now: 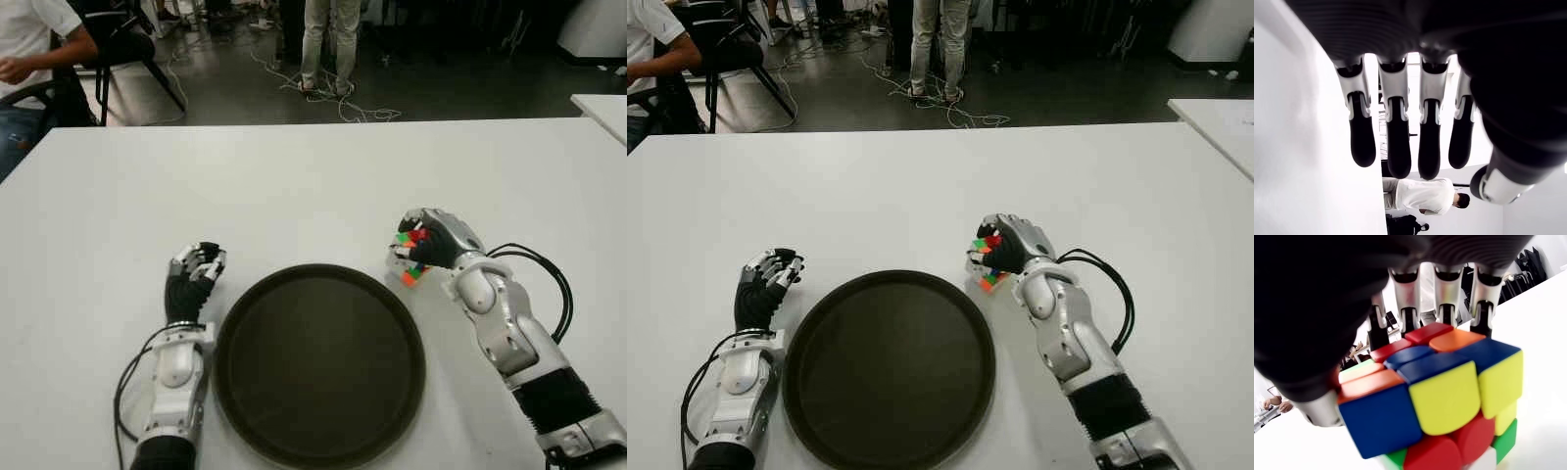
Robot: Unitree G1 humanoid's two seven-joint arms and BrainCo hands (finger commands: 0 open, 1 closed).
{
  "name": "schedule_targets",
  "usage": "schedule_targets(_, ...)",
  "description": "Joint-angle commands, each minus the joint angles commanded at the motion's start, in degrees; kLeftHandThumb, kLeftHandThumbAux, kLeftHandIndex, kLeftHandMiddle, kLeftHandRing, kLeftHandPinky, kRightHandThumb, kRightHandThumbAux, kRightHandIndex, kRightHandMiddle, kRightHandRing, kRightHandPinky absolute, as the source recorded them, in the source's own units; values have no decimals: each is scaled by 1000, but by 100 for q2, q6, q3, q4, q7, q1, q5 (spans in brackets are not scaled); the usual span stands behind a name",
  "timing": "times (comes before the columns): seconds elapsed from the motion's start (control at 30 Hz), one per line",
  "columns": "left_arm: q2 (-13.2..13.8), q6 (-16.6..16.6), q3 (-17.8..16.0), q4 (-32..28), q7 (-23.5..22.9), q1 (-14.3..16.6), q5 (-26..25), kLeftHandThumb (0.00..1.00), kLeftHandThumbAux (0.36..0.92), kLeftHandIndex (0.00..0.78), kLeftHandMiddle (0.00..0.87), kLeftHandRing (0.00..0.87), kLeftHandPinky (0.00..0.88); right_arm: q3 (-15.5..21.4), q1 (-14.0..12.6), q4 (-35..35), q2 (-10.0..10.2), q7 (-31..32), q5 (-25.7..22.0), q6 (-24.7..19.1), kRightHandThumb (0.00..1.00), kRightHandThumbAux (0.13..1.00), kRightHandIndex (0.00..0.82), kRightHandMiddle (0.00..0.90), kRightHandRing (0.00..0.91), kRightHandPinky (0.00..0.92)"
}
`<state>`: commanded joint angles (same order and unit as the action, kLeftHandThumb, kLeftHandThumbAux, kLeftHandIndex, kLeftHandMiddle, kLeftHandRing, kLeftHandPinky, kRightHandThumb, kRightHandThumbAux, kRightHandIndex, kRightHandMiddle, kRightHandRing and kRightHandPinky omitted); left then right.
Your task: Pick up the Rubik's Cube and put it in the plate
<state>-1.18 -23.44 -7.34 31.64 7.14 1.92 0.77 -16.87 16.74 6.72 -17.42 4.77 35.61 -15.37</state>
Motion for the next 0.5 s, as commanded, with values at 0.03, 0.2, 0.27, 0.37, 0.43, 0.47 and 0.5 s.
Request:
schedule_targets(0.03,2,-3,0,5,0,2,3,831,677,414,459,428,439,-2,0,1,-3,-9,2,9,689,721,426,598,610,584)
schedule_targets(0.2,4,-13,-5,24,11,7,8,831,677,415,457,426,441,-19,-6,11,-27,-78,34,95,689,721,426,610,622,594)
schedule_targets(0.27,5,-15,-6,27,8,8,6,831,677,414,459,426,442,-20,-6,16,-31,-92,35,114,689,721,426,612,627,597)
schedule_targets(0.37,3,-29,-7,30,3,8,1,832,677,417,458,426,441,-13,-7,17,-31,-81,19,117,691,721,427,628,641,610)
schedule_targets(0.43,2,-30,-7,27,1,6,-2,832,676,419,456,425,439,-11,-4,19,-28,-77,20,107,692,720,427,638,650,618)
schedule_targets(0.47,-1,-12,-8,18,3,3,-5,832,676,422,454,424,439,-11,-3,20,-23,-91,30,101,693,720,428,644,655,622)
schedule_targets(0.5,-3,1,-9,11,5,1,-7,832,676,420,455,425,440,-11,-3,21,-20,-103,38,97,693,720,428,648,658,628)
